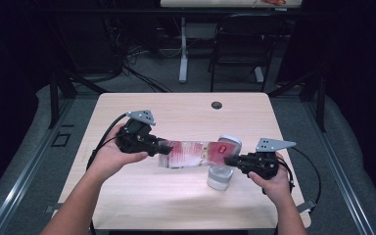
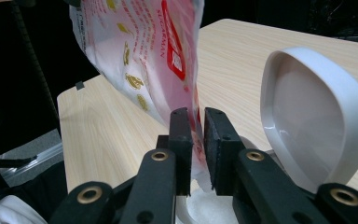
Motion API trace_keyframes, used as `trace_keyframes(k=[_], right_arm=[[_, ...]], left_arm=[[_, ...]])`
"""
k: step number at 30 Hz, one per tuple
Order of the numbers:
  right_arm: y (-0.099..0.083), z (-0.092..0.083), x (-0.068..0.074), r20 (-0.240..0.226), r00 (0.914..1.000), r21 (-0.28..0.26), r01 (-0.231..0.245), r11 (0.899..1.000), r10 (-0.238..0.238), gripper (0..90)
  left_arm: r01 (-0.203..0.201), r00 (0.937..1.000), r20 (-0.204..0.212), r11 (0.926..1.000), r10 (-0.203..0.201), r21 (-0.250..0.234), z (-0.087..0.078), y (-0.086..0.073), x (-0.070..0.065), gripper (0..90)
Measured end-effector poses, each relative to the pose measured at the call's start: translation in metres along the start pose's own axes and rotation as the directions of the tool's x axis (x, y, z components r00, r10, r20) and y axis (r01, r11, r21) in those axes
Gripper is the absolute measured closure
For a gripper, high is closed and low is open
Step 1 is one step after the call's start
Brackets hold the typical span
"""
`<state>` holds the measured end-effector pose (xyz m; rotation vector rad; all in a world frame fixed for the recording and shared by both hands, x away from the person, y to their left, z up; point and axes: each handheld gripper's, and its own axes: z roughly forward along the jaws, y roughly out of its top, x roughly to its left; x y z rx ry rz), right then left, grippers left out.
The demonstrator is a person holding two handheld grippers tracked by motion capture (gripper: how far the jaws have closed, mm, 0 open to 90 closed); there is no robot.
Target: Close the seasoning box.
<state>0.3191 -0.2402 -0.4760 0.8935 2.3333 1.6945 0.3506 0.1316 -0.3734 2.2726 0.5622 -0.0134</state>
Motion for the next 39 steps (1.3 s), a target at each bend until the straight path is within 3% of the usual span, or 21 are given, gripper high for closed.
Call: trace_keyframes(k=[11, 23, 39], right_arm=[[0.002, 0.002, 0.004, -0.007, 0.9999, -0.021, 0.01, 1.0, -0.011, 85.4], [0.008, 0.005, 0.013, -0.001, 0.9984, -0.008, 0.056, 0.998, -0.056, 89.4], [0.023, 0.018, 0.033, -0.009, 0.9914, 0.075, 0.131, 0.989, -0.13, 90.0]], left_arm=[[0.031, 0.9995, 0.008, 0.9995, -0.03, -0.009, 0.003, -0.018, 0.007, 70.8], [0.023, 0.9997, 0.003, 0.9997, -0.023, -0.01, 0.004, -0.037, 0.01, 70.0], [0.058, 0.9983, 0.015, 0.9951, -0.057, -0.08, 0.001, -0.076, 0.019, 69.4]])
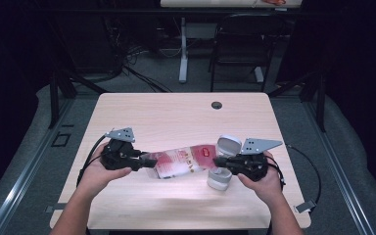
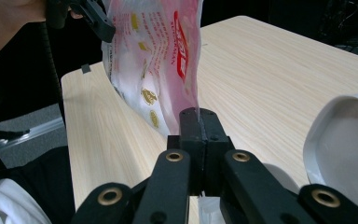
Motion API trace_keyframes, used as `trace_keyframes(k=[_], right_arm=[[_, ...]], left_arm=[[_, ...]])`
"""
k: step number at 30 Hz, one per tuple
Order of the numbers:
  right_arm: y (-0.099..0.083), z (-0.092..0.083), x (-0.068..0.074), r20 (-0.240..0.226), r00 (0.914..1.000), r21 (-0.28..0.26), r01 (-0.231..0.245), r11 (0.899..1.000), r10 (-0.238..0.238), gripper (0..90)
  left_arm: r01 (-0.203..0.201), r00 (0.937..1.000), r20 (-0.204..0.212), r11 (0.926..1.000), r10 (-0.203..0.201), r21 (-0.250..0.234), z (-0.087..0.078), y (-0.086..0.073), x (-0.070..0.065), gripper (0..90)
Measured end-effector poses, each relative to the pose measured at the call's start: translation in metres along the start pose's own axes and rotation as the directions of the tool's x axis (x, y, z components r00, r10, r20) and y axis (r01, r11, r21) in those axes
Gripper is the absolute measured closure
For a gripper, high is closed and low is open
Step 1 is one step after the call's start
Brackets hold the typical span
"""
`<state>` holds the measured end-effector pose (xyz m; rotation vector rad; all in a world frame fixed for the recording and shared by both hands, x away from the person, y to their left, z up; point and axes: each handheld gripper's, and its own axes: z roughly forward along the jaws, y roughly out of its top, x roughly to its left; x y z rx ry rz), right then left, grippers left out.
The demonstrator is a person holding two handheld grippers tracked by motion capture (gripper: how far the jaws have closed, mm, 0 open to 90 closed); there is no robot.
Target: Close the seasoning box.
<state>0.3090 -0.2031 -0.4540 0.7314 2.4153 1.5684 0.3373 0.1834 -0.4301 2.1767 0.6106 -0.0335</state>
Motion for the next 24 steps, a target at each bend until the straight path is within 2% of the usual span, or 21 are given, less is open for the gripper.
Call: trace_keyframes(k=[9, 12, 17, 24], right_arm=[[0.023, 0.008, 0.004, -0.001, 0.998, 0.086, 0.063, 0.994, -0.063, 90.0], [0.027, 0.011, 0.006, -0.003, 0.9973, 0.107, 0.074, 0.992, -0.074, 90.0], [0.032, 0.017, 0.008, -0.007, 0.9968, 0.132, 0.08, 0.988, -0.079, 90.0], [0.04, 0.022, 0.012, -0.003, 0.9953, 0.161, 0.097, 0.982, -0.097, 90.0]], left_arm=[[0.026, 0.9996, 0.009, 0.9991, -0.026, -0.032, 0.0, -0.018, 0.009, 68.8], [0.028, 0.9996, 0.007, 0.9989, -0.027, -0.039, -0.001, -0.023, 0.01, 68.7], [0.024, 0.9996, -0.012, 0.9995, -0.024, -0.022, -0.002, -0.028, 0.011, 68.2], [0.041, 0.9991, -0.008, 0.9988, -0.041, -0.024, -0.002, -0.035, 0.015, 67.6]])
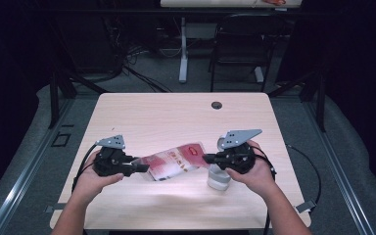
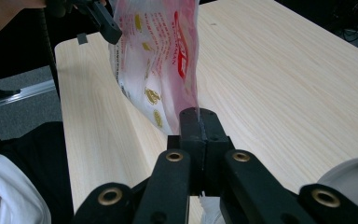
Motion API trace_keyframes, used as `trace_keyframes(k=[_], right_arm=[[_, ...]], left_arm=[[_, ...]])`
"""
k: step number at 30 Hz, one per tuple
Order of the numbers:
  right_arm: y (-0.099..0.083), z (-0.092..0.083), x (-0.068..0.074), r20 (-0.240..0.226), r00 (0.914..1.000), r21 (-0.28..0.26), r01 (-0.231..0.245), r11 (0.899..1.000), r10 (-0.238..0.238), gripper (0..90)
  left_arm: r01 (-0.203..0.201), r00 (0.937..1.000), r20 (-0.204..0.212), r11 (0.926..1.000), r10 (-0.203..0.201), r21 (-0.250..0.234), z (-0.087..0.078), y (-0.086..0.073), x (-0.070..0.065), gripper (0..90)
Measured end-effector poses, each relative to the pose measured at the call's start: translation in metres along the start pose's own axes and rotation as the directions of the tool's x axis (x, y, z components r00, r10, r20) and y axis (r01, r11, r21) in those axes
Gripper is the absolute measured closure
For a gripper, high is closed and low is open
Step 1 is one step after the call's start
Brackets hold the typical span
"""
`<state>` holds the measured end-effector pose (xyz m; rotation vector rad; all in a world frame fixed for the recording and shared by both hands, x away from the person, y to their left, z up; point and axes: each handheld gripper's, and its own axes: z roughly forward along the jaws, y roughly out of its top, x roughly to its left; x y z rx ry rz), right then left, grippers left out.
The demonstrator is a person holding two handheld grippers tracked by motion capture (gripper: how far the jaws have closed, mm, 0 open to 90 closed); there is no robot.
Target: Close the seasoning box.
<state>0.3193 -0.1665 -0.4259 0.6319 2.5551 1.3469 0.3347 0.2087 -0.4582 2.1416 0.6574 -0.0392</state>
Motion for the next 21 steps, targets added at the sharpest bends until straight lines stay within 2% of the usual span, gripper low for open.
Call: trace_keyframes(k=[12, 21], right_arm=[[0.014, 0.003, 0.008, 0.002, 0.9993, 0.023, 0.037, 0.999, -0.037, 90.0], [0.015, 0.009, 0.008, -0.004, 0.9992, 0.038, 0.039, 0.999, -0.039, 90.0]], left_arm=[[0.025, 0.9997, 0.004, 0.9997, -0.025, 0.001, 0.003, -0.011, 0.007, 66.4], [0.023, 0.9994, -0.027, 0.9993, -0.022, 0.029, 0.01, -0.016, 0.008, 64.3]])
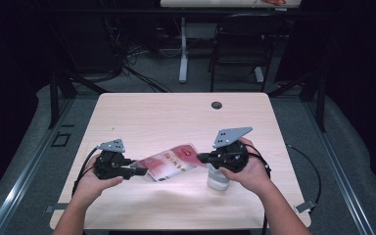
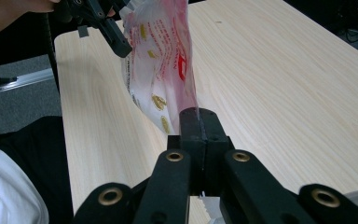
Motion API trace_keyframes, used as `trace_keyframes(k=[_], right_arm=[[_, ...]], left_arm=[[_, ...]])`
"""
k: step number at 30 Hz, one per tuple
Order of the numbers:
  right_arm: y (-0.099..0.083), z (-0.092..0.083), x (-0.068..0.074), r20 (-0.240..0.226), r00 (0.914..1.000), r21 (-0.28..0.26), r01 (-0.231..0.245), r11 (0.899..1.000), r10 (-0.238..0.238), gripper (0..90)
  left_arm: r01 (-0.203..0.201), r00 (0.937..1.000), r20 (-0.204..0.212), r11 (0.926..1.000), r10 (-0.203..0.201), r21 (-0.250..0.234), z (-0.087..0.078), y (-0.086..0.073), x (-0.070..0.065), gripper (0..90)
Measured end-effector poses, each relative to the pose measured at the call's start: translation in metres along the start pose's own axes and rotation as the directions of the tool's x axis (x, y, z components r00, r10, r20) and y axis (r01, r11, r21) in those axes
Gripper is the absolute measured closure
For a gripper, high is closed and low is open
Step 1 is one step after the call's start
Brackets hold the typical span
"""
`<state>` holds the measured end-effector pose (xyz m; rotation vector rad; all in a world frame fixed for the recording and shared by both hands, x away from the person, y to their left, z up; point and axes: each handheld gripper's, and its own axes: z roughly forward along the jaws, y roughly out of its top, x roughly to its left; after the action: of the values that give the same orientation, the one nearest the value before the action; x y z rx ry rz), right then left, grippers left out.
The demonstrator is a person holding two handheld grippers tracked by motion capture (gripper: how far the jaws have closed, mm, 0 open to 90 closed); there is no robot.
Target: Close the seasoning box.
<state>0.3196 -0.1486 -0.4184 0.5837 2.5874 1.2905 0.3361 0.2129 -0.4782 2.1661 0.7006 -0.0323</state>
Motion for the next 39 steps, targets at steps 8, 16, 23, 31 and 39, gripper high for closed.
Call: trace_keyframes(k=[8, 16, 23, 31, 39], right_arm=[[-0.001, 0.004, 0.002, 0.015, 0.9999, 0.013, 0.005, 1.0, -0.006, 90.0], [-0.001, 0.007, 0.003, 0.019, 0.9997, 0.017, 0.012, 1.0, -0.012, 90.0], [0.0, 0.011, 0.005, 0.027, 0.9994, 0.028, 0.022, 0.999, -0.023, 90.0], [-0.003, 0.015, 0.007, 0.035, 0.9987, 0.044, 0.035, 0.998, -0.036, 90.0], [-0.003, 0.018, 0.008, 0.036, 0.9982, 0.058, 0.045, 0.997, -0.047, 90.0]], left_arm=[[-0.007, 0.9994, -0.035, 0.9992, 0.008, 0.04, 0.01, -0.002, 0.0, 61.4], [-0.01, 0.9985, -0.053, 0.9981, 0.014, 0.06, 0.017, -0.005, 0.002, 58.7], [-0.012, 0.9978, -0.064, 0.9959, 0.017, 0.09, 0.026, -0.008, 0.004, 56.2], [0.002, 0.9984, -0.056, 0.9941, 0.004, 0.109, 0.034, -0.013, 0.006, 55.9], [-0.006, 0.9961, -0.086, 0.9926, 0.016, 0.121, 0.037, -0.013, 0.006, 50.6]])
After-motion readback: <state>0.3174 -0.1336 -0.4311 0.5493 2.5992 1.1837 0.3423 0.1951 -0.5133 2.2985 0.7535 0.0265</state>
